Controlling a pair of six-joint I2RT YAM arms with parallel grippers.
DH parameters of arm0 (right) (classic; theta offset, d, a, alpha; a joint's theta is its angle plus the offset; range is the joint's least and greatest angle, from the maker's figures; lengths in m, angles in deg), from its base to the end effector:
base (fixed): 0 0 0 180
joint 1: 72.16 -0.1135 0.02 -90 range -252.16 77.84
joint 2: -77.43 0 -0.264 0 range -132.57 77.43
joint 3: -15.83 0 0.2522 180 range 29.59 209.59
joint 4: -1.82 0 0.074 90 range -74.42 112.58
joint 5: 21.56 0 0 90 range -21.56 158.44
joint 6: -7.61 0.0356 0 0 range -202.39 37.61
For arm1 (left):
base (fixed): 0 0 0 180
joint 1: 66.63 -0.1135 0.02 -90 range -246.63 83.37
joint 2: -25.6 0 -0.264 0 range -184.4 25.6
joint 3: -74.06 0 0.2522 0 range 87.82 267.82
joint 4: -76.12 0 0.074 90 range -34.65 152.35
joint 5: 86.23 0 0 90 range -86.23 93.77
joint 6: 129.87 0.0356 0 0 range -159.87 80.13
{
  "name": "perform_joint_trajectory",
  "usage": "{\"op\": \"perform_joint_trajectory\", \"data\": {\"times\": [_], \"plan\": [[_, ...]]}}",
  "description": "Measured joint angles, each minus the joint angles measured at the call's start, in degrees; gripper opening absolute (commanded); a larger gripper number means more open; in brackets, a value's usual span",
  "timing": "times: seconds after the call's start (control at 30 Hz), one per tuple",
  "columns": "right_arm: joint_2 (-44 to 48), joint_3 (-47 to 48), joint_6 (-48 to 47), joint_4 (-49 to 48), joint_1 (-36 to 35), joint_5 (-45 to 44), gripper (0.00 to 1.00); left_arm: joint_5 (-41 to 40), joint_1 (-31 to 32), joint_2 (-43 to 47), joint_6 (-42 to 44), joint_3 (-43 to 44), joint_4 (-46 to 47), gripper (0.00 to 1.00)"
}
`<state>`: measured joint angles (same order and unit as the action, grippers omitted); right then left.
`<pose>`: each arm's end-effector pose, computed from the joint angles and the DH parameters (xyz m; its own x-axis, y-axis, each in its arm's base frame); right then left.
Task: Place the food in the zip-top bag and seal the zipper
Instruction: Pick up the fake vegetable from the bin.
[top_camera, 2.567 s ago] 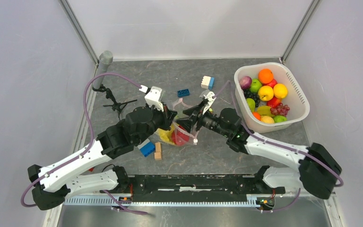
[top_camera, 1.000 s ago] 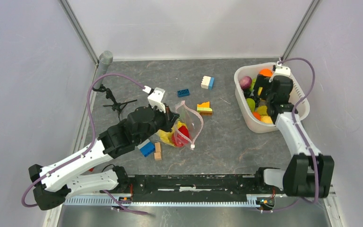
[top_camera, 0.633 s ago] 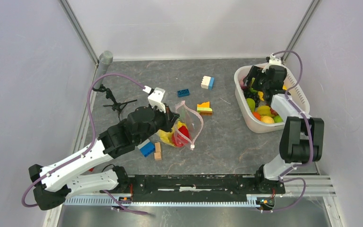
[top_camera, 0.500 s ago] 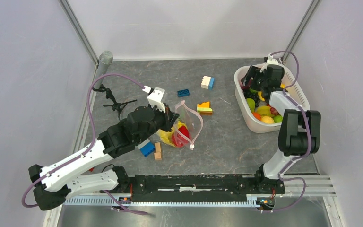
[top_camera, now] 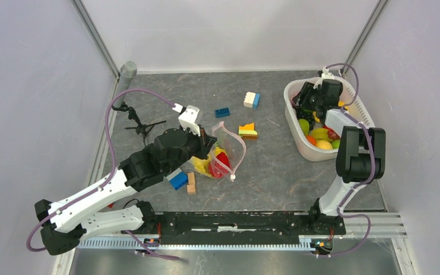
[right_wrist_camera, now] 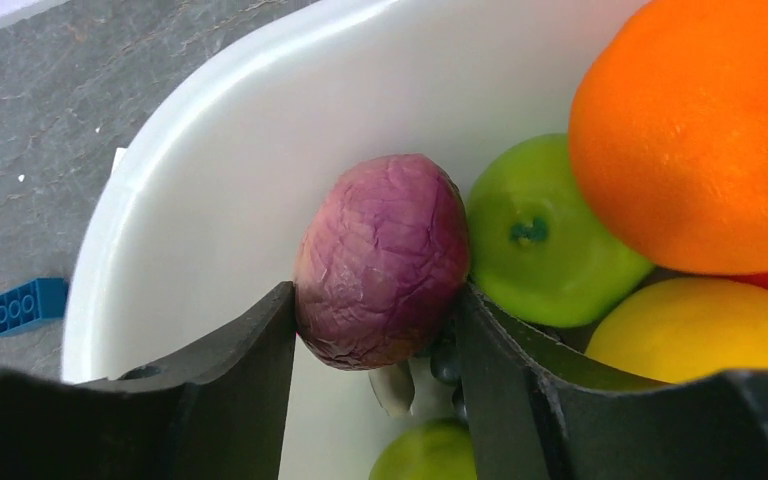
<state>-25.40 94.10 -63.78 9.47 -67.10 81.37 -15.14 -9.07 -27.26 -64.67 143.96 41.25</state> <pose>0.3991 -0.0273 0.2081 -0.5359 0.3597 -0.7638 0.0722 0.9209 0.3830 0.1193 -0.1662 0.3649 -0.4146 -0.0875 -0.9058 0.5056 0.8054 -0.3092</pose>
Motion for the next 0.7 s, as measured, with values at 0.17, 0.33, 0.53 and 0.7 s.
{"op": "perform_joint_trajectory", "data": {"times": [0.17,0.33,0.53,0.7], "plan": [[6.12,-4.74,0.07,-2.03,0.31,0.2,0.46,0.04,0.0,0.22,-0.02,-0.17,-0.02,0.03],[16.06,-10.69,0.22,-4.52,0.63,0.35,0.46,0.13,-0.02,0.61,-0.02,-0.31,-0.17,0.03],[28.2,-19.54,1.33,-7.37,1.07,1.57,0.45,0.76,-0.02,0.66,-0.02,-0.31,-0.22,0.03],[37.86,-26.05,3.72,-9.79,1.09,7.93,0.43,1.03,-0.07,0.66,-0.02,-0.31,-0.22,0.03]]}}
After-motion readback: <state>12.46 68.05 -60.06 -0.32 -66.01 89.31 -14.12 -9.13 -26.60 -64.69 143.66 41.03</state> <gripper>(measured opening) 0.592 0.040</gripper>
